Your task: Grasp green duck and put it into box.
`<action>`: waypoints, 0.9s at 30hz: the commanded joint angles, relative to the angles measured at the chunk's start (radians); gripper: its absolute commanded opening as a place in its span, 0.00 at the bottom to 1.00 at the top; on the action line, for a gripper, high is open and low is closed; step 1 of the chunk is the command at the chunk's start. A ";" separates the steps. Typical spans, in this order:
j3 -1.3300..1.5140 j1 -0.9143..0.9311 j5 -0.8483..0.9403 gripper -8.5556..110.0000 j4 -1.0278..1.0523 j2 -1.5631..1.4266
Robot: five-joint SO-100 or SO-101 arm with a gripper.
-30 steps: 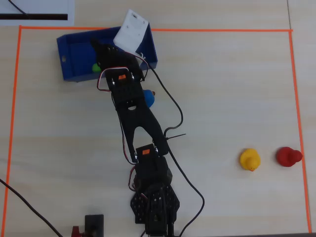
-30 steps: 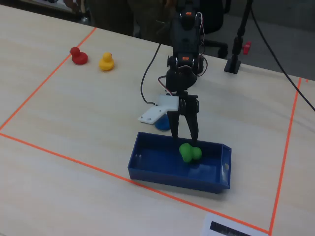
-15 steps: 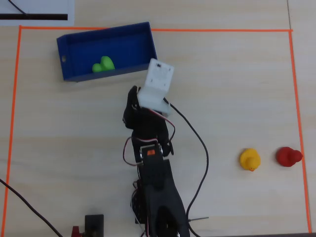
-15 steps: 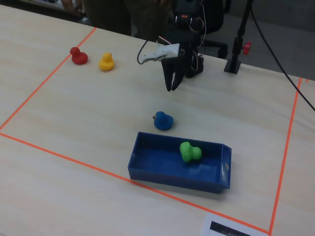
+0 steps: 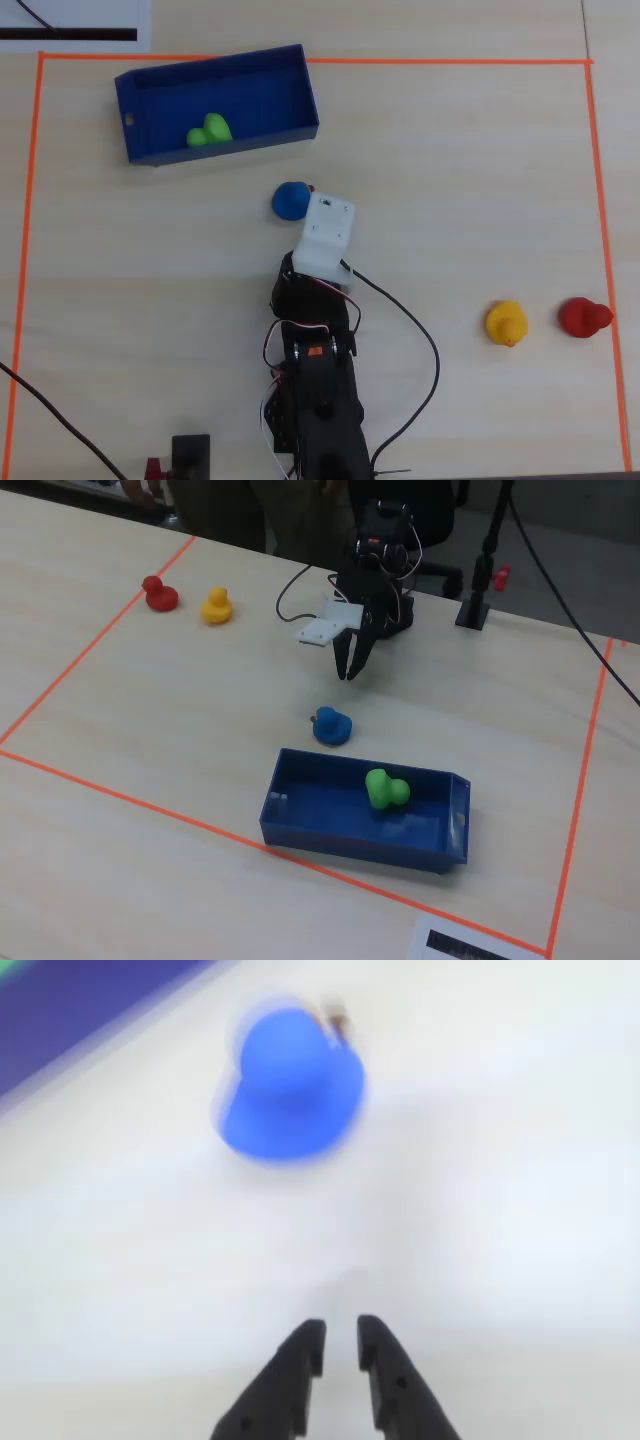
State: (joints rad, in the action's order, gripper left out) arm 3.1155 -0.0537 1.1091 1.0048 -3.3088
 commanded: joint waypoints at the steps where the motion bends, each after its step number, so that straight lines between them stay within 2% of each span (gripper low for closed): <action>1: -0.005 -0.011 0.130 0.07 0.233 -0.003; 3: -0.005 -0.008 0.184 0.07 0.302 -0.003; 27: -0.005 0.026 0.179 0.09 0.307 -0.003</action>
